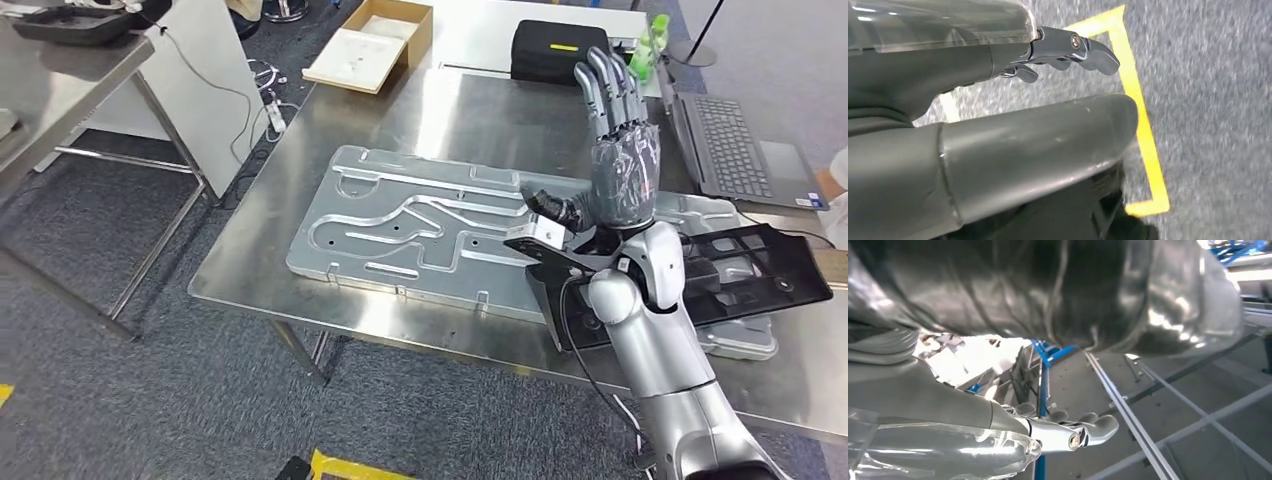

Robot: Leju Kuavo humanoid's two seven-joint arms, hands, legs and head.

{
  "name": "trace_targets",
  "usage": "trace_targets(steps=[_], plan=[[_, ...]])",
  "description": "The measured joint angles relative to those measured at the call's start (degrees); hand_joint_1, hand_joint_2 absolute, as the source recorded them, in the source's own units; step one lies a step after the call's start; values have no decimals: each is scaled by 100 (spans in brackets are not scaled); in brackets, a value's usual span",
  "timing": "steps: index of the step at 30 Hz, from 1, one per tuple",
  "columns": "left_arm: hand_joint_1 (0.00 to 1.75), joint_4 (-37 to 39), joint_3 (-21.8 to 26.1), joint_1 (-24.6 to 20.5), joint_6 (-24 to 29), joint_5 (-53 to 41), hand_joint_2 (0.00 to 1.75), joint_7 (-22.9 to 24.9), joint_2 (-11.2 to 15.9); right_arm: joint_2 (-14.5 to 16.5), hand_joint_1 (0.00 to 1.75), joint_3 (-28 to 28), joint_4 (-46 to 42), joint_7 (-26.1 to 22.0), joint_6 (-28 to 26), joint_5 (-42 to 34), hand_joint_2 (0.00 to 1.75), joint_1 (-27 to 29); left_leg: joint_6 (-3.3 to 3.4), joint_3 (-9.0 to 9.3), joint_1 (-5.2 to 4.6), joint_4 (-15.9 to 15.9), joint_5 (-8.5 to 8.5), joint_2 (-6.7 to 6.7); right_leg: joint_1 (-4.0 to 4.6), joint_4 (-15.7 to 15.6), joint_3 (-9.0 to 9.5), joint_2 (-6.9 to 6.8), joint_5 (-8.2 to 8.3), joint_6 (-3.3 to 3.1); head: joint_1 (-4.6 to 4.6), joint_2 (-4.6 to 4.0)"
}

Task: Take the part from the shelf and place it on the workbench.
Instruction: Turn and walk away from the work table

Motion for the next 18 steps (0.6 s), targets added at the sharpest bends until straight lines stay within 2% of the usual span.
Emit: trace_targets(steps=[1,2,3,4,5,6,7,9,10,11,13,14,15,17,18], plan=[[0,0,0,-5,5,0,0,0,1,-2,0,16,3,12,-2,10,0,-24,-24,-138,10,291,-150,166,6,-15,16,-75,-3,-26,-16,0],[0,-1,-1,-13,11,0,0,1,1,-3,0,32,9,29,1,21,0,-46,-50,-331,26,664,-320,268,12,-17,23,-151,-13,-44,-33,0],[0,-1,-1,-17,19,1,0,1,1,-5,0,55,21,51,9,29,0,-70,-77,-521,49,1024,-449,316,17,-13,25,-229,-23,-49,-34,0],[0,0,-1,-14,23,1,0,1,2,-6,0,81,36,69,22,34,0,-93,-98,-650,66,1256,-492,340,18,-8,28,-302,-35,-47,-34,0],[0,0,-1,-8,27,1,0,2,2,-6,0,107,53,89,34,35,0,-117,-115,-677,80,1286,-430,357,16,-2,34,-371,-49,-40,-35,0],[0,0,-1,-3,30,1,0,2,3,-6,0,132,71,107,43,38,0,-144,-121,-576,90,1070,-261,389,13,4,47,-439,-65,-28,-35,0],[0,0,-1,-1,34,4,0,3,3,-6,0,155,89,120,45,40,0,-173,-114,-387,93,694,-47,459,10,9,68,-502,-84,-11,-35,0],[0,-1,0,-14,44,14,0,4,3,-7,0,189,128,138,45,49,0,-237,-62,-16,51,-34,217,671,31,16,111,-618,-124,40,-34,0],[0,-1,1,-22,50,18,0,9,3,-8,0,202,149,142,45,52,0,-268,-26,66,27,-209,246,734,45,14,127,-668,-137,69,-33,0],[0,-1,2,-26,59,24,0,17,2,-9,0,216,170,144,46,57,0,-297,11,84,2,-267,227,738,59,7,140,-720,-146,100,-31,0],[0,1,9,-23,84,48,0,37,-3,-10,0,258,213,146,67,68,0,-365,87,84,10,-301,250,612,57,-5,170,-802,-167,167,-31,0],[0,1,16,-24,95,69,0,43,-10,-13,0,279,235,147,84,75,0,-408,126,99,21,-329,268,550,46,39,166,-739,-214,199,-29,0],[0,1,23,-29,102,87,0,45,-19,-16,0,293,258,149,103,82,0,-457,165,113,33,-358,288,496,32,184,108,-616,-315,223,-28,0],[0,0,37,-52,105,111,0,37,-43,-21,0,313,312,161,131,90,0,-532,218,123,37,-380,304,390,13,817,-192,-306,-649,248,-25,0],[0,1,42,-61,105,115,0,31,-53,-22,0,326,344,171,139,91,0,-549,233,120,31,-376,304,333,12,1216,-398,-229,-807,252,-24,0]])
